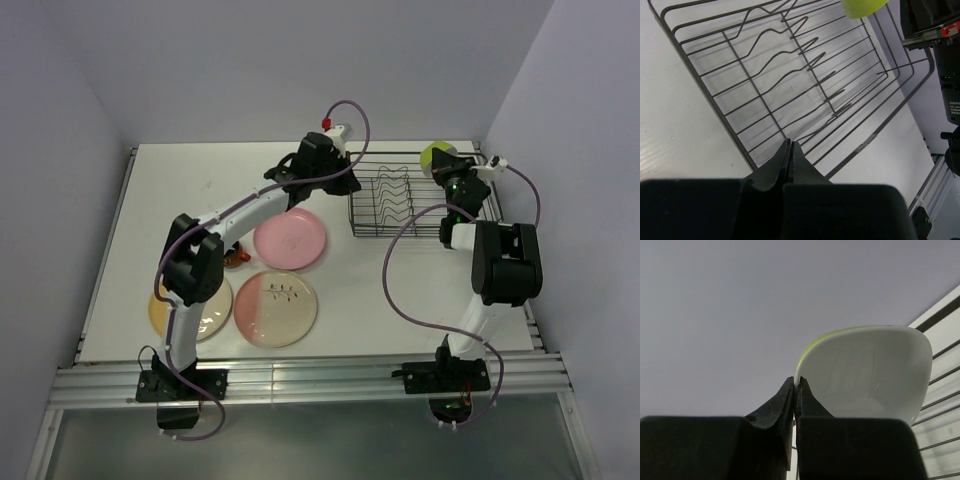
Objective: Load the mixed dishes into the dish rack
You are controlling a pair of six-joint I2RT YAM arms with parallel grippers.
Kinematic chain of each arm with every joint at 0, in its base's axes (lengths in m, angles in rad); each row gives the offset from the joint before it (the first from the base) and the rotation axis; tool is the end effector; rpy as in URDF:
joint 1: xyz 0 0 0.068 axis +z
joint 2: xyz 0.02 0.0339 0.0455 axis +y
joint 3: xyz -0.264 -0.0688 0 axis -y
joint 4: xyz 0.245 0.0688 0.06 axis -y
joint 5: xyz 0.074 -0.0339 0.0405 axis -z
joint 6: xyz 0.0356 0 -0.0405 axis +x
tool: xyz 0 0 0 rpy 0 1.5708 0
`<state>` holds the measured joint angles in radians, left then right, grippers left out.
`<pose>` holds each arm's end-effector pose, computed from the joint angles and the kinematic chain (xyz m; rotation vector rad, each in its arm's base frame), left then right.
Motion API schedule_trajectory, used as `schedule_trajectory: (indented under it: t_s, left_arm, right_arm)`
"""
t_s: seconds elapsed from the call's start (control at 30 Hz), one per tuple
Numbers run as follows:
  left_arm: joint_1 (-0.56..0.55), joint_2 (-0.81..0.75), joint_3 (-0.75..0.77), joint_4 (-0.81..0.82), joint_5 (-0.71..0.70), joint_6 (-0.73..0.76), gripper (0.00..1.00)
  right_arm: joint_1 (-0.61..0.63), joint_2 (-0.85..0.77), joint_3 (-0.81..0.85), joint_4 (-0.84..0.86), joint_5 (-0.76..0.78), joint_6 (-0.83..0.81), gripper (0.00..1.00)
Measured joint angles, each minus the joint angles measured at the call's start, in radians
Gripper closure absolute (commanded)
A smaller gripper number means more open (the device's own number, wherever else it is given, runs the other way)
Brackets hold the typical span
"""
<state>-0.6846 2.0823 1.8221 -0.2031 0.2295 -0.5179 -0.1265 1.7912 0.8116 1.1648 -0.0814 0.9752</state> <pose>0.3812 -0.3216 0.2901 0.3335 2.1417 -0.9616 0.3691 -0.0440 0.2213 0.6873 1.2527 0.7609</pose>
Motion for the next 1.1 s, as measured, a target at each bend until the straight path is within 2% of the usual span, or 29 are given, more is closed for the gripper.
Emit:
schedule_trajectory:
  t_s: [0.43, 1.1]
  left_arm:
    - [0.014, 0.030, 0.005, -0.027, -0.030, 0.000, 1.00]
    - [0.031, 0.084, 0.030, -0.072, -0.044, 0.002, 0.98]
  right_arm:
    - [0.038, 0.088, 0.058, -0.099, 0.118, -0.029, 1.00]
    - [0.070, 0.201, 0.164, -0.204, 0.194, -0.053, 1.00]
